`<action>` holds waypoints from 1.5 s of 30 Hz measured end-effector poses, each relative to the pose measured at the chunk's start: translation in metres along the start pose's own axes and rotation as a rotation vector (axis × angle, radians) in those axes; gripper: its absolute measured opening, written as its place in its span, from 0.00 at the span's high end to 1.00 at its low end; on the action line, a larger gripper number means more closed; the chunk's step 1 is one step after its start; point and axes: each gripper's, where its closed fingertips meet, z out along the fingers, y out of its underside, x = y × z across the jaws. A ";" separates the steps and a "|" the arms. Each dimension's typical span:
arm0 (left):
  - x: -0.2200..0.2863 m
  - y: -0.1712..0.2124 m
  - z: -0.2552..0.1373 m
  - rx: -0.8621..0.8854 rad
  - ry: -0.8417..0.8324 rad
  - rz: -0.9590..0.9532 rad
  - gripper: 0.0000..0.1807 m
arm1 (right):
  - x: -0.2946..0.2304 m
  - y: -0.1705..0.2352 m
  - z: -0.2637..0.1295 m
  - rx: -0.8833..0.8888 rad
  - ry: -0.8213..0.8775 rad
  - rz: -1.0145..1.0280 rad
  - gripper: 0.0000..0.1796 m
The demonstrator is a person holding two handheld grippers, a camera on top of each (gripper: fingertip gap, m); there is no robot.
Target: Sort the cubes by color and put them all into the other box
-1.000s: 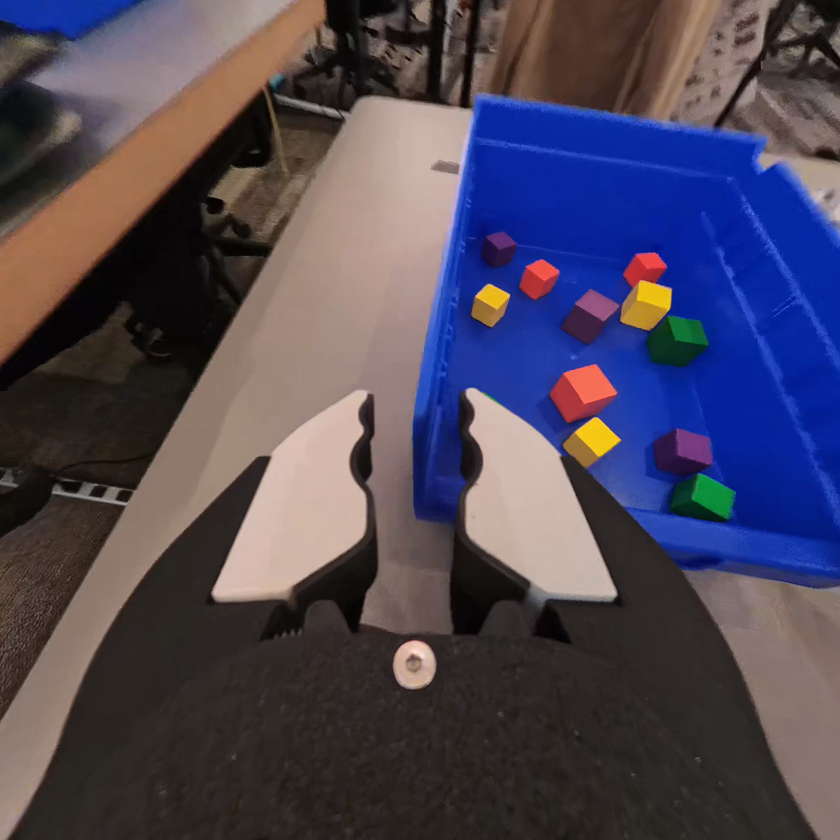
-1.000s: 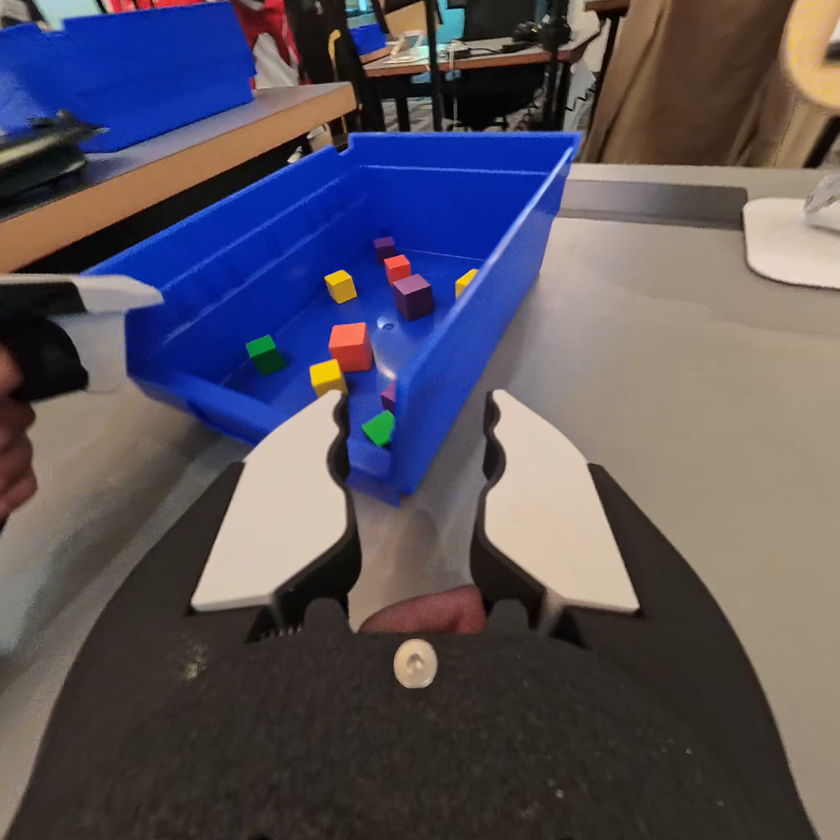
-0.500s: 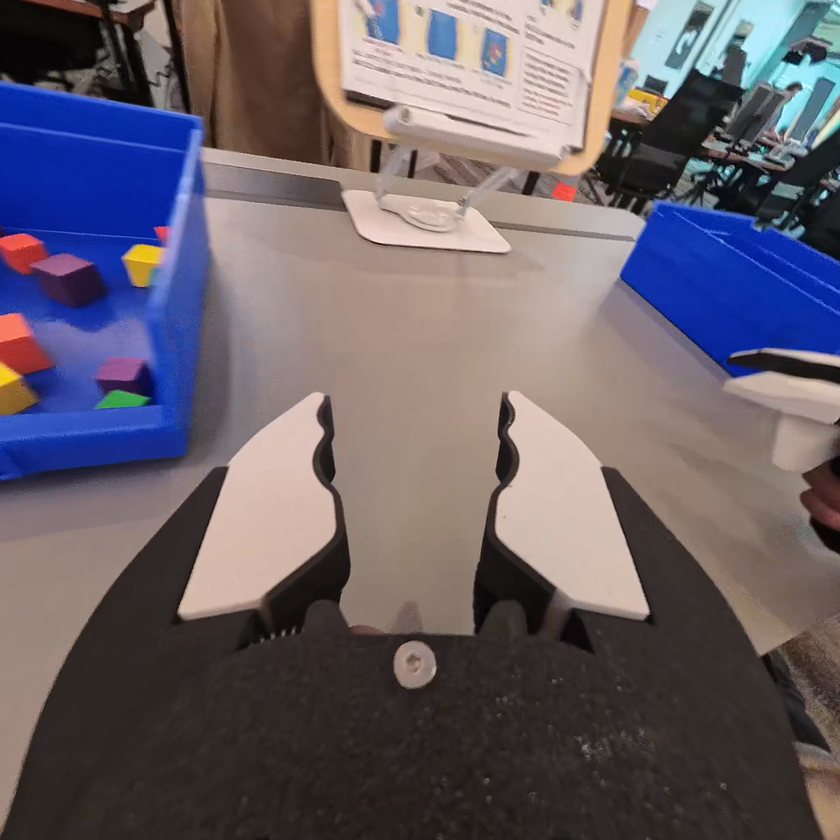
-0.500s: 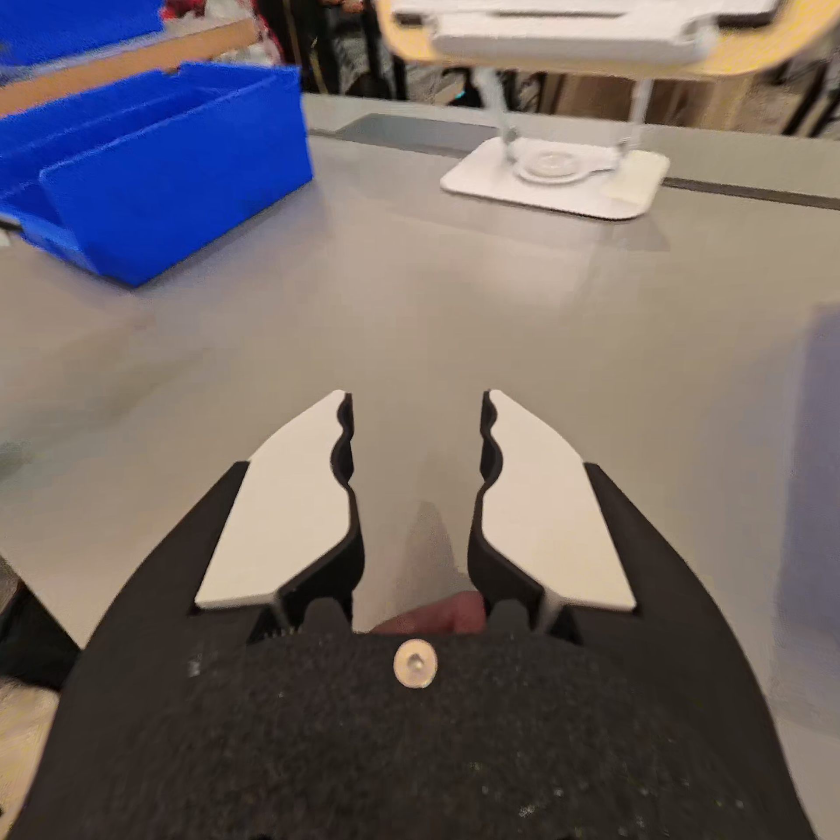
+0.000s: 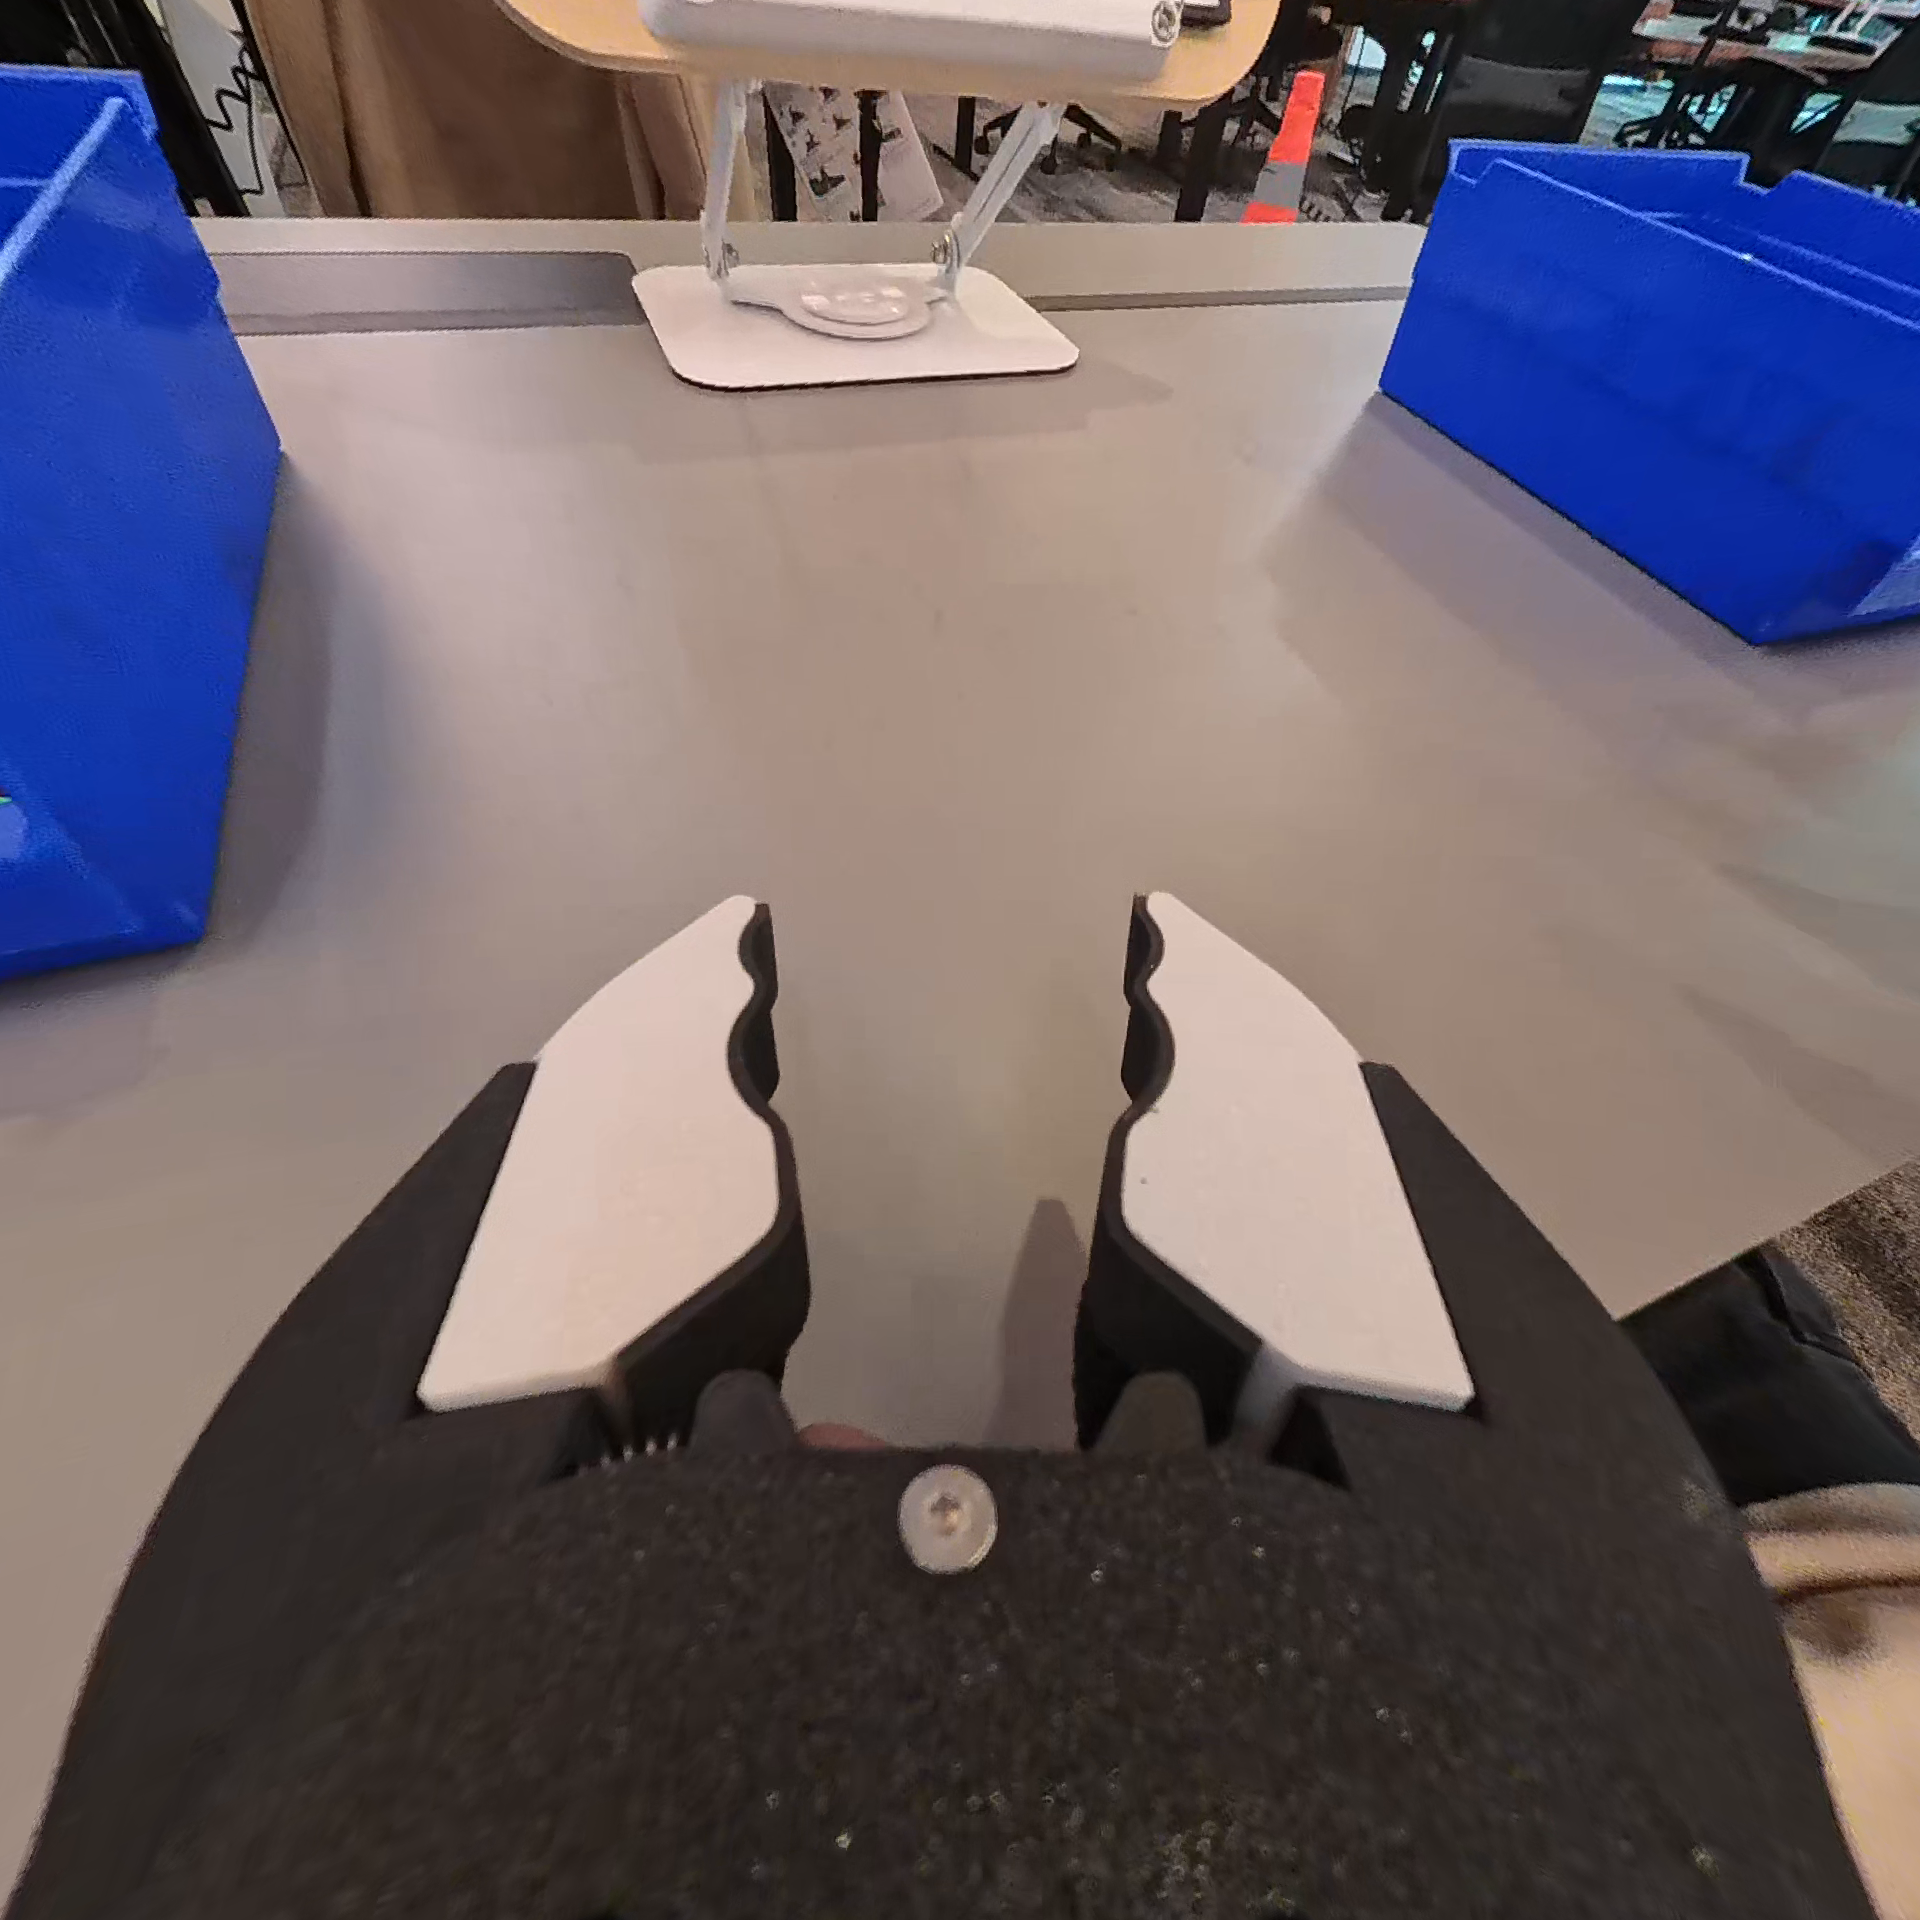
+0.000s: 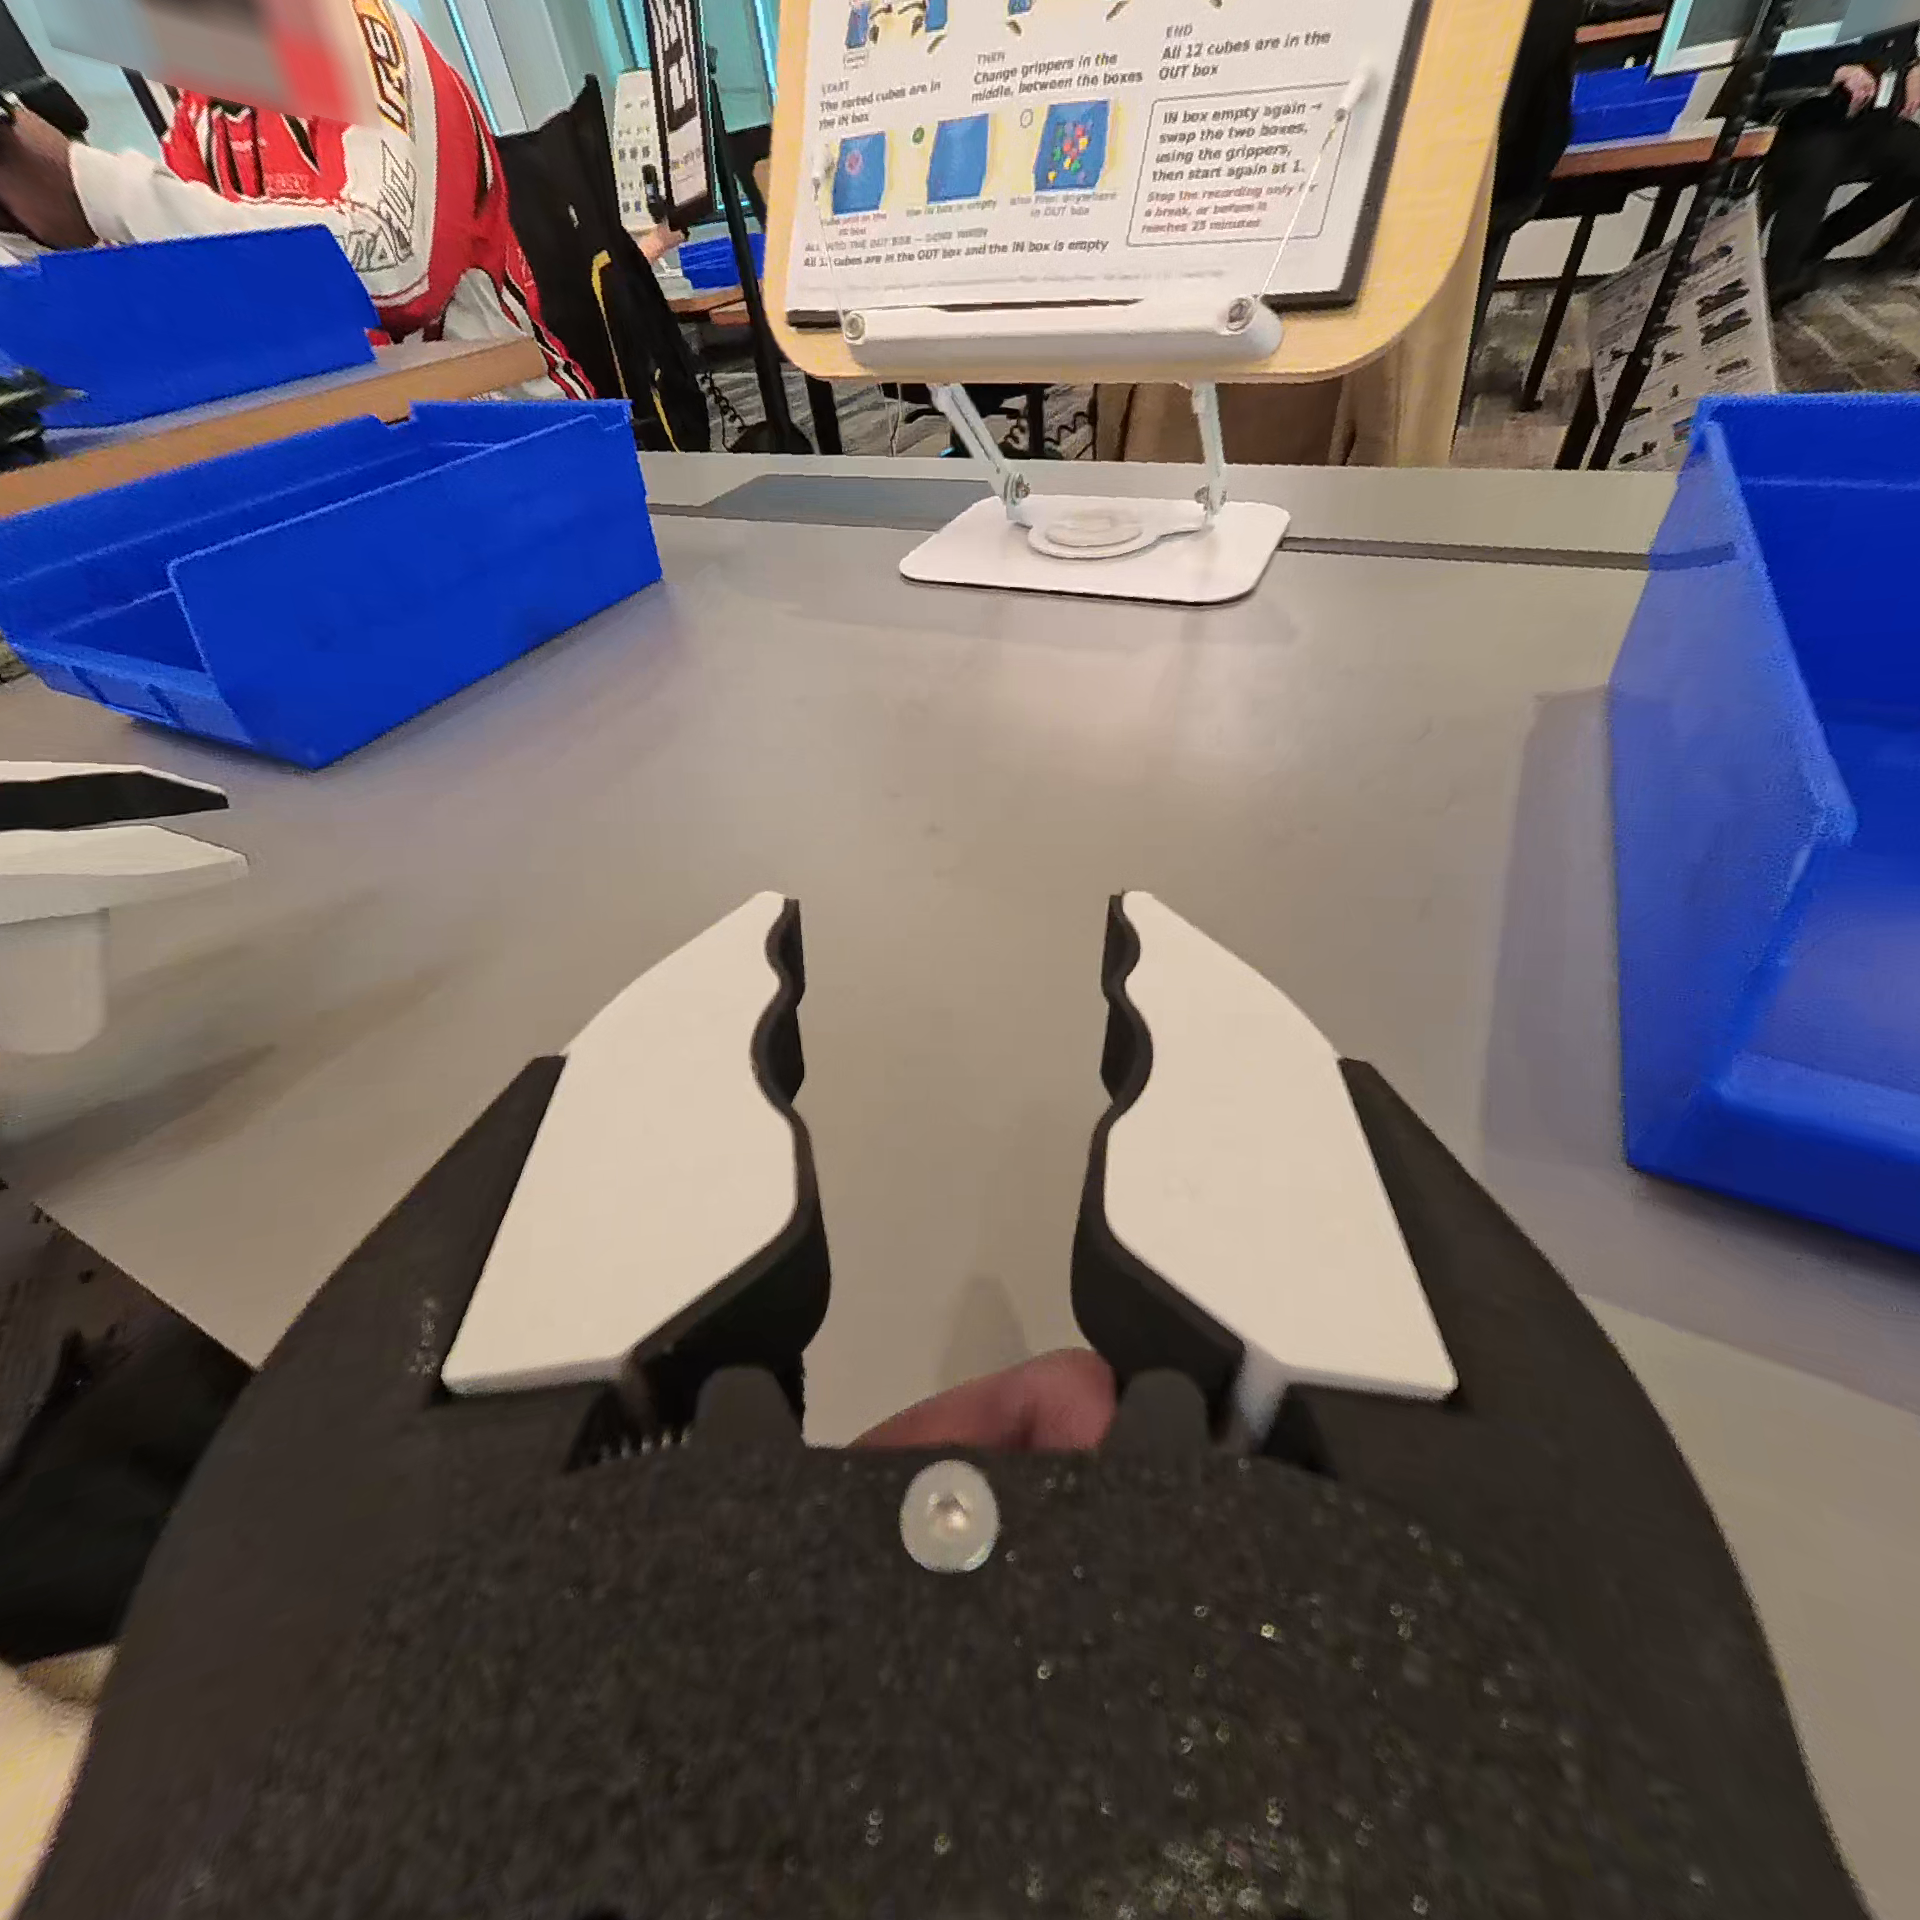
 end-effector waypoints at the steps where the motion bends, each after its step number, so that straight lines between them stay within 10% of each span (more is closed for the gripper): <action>1: -0.001 0.002 -0.001 -0.007 0.001 0.003 0.64 | -0.003 0.000 0.002 -0.003 -0.007 -0.001 0.70; 10: -0.021 -0.005 -0.020 -0.109 0.084 -0.084 0.67 | -0.009 0.013 0.014 -0.042 -0.012 -0.036 0.71; 15: -0.145 -0.063 -0.043 -0.222 -0.105 -0.173 0.66 | -0.008 0.012 0.013 -0.032 -0.038 0.007 0.72; 21: -0.270 -0.046 0.036 -0.670 -0.272 -0.288 0.63 | -0.006 0.016 0.019 -0.072 -0.065 0.056 0.72; 28: -0.295 0.001 0.072 -0.877 -0.348 -0.411 0.67 | -0.014 0.018 0.016 -0.080 -0.068 0.010 0.73; 30: -0.302 0.000 0.073 -0.847 -0.374 -0.401 0.82 | -0.017 0.018 0.013 -0.075 -0.077 0.019 0.74; 36: -0.295 -0.025 0.060 -0.723 -0.262 -0.312 0.83 | -0.014 0.020 0.006 -0.067 -0.083 0.036 0.75; 45: -0.130 -0.097 -0.008 -0.050 0.496 -0.045 0.84 | 0.001 0.010 0.001 -0.020 -0.063 -0.074 0.78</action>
